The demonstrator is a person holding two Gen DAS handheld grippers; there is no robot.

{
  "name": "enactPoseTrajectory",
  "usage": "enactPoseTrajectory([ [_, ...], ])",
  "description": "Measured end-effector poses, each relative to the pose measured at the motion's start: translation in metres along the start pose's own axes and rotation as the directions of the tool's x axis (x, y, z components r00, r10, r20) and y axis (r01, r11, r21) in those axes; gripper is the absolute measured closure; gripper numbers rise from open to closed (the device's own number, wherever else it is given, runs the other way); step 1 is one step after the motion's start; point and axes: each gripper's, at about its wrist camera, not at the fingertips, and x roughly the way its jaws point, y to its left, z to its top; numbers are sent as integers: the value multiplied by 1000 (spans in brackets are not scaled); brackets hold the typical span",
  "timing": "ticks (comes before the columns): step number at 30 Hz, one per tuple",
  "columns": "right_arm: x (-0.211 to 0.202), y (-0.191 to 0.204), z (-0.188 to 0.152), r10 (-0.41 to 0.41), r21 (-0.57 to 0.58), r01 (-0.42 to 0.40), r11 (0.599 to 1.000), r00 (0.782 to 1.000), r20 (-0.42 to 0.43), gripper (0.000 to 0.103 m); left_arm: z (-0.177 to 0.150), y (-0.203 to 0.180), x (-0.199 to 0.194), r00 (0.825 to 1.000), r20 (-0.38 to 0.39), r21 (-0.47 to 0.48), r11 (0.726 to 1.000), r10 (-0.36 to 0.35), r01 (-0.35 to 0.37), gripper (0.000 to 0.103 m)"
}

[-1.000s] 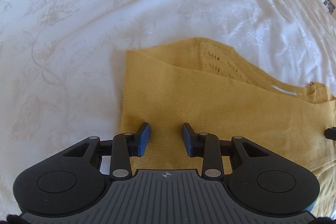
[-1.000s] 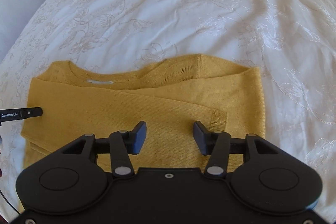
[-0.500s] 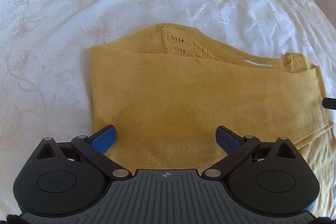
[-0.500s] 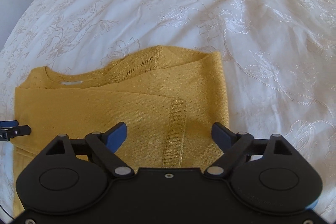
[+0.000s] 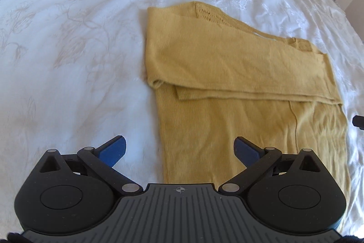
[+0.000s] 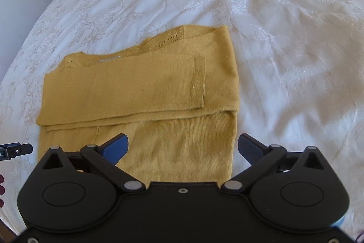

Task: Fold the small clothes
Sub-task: 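Release the folded side with the right gripper and withdraw both grippers, then move both grippers to the sweater's hem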

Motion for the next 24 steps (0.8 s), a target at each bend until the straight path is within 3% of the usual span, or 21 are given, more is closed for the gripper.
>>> enactPoseTrajectory([
  [10,-31,11,-87,-47,68,50,996,998,-42,1,-74,11,-28,997,-49,-8,998,-65,65,0],
  [15,-43,16,-123,-53,97,58,994,998,-46,1,-104,10,-36,995,-59,41,996,-79,81,0],
  [24,-64,19,-168,-19,23,20,1000,999,-33,1,-155,2,-51,998,-19,34,998,-60,60,0],
])
